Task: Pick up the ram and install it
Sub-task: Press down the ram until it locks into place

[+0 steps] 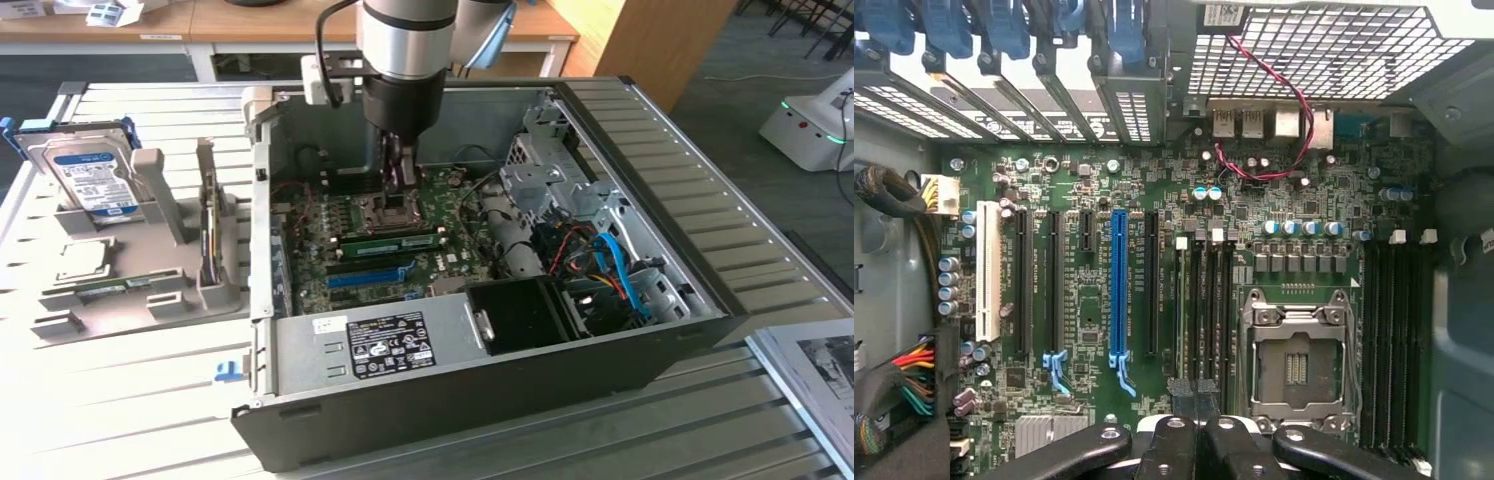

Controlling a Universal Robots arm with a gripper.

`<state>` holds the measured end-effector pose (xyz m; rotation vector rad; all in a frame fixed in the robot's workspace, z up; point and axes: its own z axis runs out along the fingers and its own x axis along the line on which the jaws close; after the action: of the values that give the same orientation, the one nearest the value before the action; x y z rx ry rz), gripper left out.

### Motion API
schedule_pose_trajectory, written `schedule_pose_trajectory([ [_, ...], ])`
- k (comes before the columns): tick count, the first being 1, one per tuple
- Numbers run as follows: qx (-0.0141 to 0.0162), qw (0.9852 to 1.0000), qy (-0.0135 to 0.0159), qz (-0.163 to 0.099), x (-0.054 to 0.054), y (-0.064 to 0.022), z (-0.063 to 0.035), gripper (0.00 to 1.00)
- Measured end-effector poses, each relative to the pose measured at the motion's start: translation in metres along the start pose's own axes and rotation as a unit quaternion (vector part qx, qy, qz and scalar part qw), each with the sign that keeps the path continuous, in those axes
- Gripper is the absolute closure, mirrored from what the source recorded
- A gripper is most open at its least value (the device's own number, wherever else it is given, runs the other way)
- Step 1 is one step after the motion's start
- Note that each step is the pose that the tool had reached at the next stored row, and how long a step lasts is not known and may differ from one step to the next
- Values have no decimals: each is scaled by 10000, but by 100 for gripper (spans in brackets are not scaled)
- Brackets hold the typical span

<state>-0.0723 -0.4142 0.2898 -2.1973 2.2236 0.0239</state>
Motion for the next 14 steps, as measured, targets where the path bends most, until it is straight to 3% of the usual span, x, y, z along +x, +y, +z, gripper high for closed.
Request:
schedule_pose_trajectory([
  [14,-6,10000,0,0,-2,-5,-96,90],
])
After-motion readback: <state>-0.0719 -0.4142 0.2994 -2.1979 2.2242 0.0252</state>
